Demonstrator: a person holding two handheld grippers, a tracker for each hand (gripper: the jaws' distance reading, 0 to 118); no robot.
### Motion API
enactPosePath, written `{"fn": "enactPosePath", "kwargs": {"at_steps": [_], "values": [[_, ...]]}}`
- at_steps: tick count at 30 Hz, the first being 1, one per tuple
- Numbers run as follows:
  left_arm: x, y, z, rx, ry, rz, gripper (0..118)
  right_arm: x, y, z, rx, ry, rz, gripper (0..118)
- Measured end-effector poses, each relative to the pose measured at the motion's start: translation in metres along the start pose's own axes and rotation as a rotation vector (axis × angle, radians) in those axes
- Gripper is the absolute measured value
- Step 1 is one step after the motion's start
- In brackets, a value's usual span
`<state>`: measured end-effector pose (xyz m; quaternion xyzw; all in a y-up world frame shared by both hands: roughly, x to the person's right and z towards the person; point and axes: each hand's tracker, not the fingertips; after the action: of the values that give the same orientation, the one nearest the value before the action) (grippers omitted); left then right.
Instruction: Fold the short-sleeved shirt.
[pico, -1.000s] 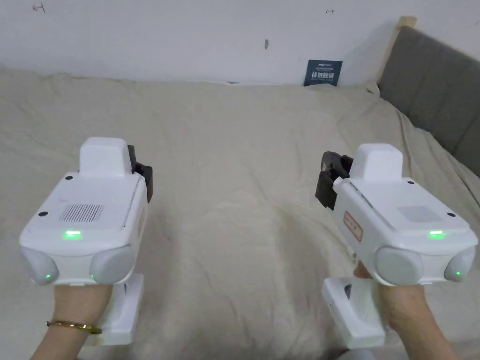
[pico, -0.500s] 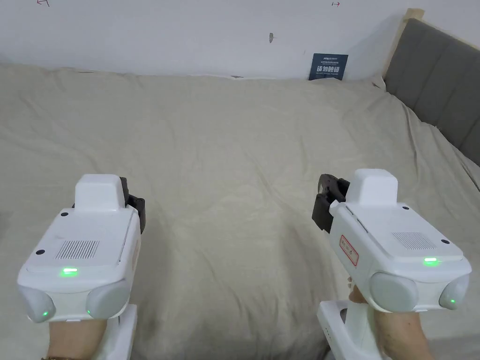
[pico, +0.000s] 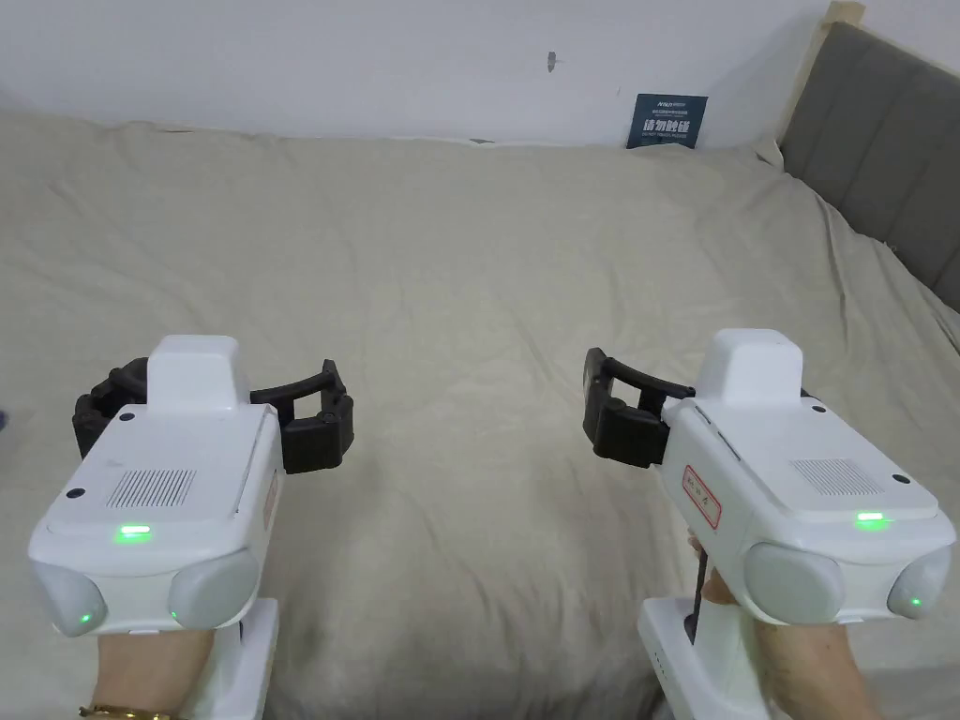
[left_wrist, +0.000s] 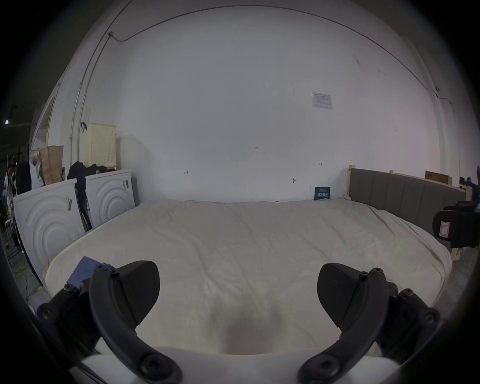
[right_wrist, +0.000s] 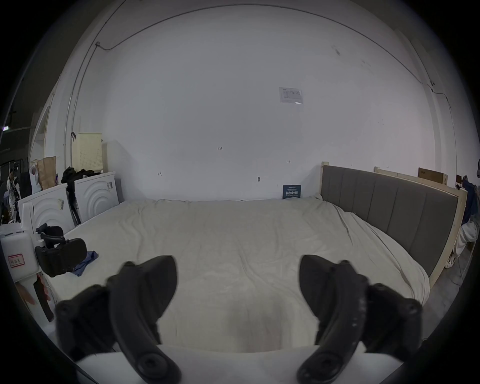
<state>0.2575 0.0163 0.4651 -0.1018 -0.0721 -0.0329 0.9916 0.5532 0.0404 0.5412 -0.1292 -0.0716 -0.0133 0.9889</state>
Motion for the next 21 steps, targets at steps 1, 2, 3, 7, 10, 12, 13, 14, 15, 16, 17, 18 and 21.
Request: {"fn": "enactPosePath", "kwargs": {"at_steps": [1,2,3,7,10,12,13,14,15,16,17,18,21], "values": [[0.0007,0.0005,-0.0001,0.0,0.005,-0.008,118,-0.0002,-0.0001,0.0,0.001,-0.003,0.005,118],[0.0008,0.0009,-0.0001,0.001,0.009,-0.013,118,-0.0018,0.0001,0.0,0.001,-0.007,0.01,118],[0.0007,0.0011,-0.0001,0.002,0.009,-0.011,118,-0.0025,-0.0001,0.0,0.002,-0.006,0.013,118],[-0.0016,0.0008,-0.0007,0.001,0.014,0.005,118,-0.0035,-0.0002,0.0005,0.002,0.005,0.016,118],[-0.0027,-0.0002,-0.0009,-0.003,0.013,0.005,118,-0.0037,-0.0006,0.0006,0.002,0.003,0.017,118],[-0.0022,-0.0004,-0.0006,-0.005,0.014,-0.001,118,-0.0034,-0.0008,0.0005,0.002,0.002,0.014,118],[-0.002,-0.0003,-0.0002,-0.004,0.012,-0.002,118,-0.003,-0.0008,0.0004,0.002,0.002,0.014,118],[-0.0017,-0.0002,0.0,-0.002,0.011,-0.004,118,-0.0033,-0.0008,0.0007,0.001,0.003,0.014,118],[-0.0014,-0.0001,0.0001,0.001,0.012,-0.005,118,-0.0038,-0.0007,0.0011,0.002,0.003,0.015,118],[-0.002,-0.0001,0.0001,0.001,0.013,-0.005,118,-0.0036,-0.0007,0.0011,0.003,0.001,0.015,118],[-0.0022,0.0001,0.0,0.001,0.014,-0.003,118,-0.0034,-0.0006,0.001,0.002,0.002,0.016,118],[-0.0024,0.0005,0.0001,0.001,0.013,0.003,118,-0.0038,-0.0005,0.0014,0.002,0.003,0.015,118],[-0.0035,0.0006,0.0005,0.002,0.015,0.014,118,-0.0035,-0.0005,0.0017,0.002,0.004,0.009,118]]}}
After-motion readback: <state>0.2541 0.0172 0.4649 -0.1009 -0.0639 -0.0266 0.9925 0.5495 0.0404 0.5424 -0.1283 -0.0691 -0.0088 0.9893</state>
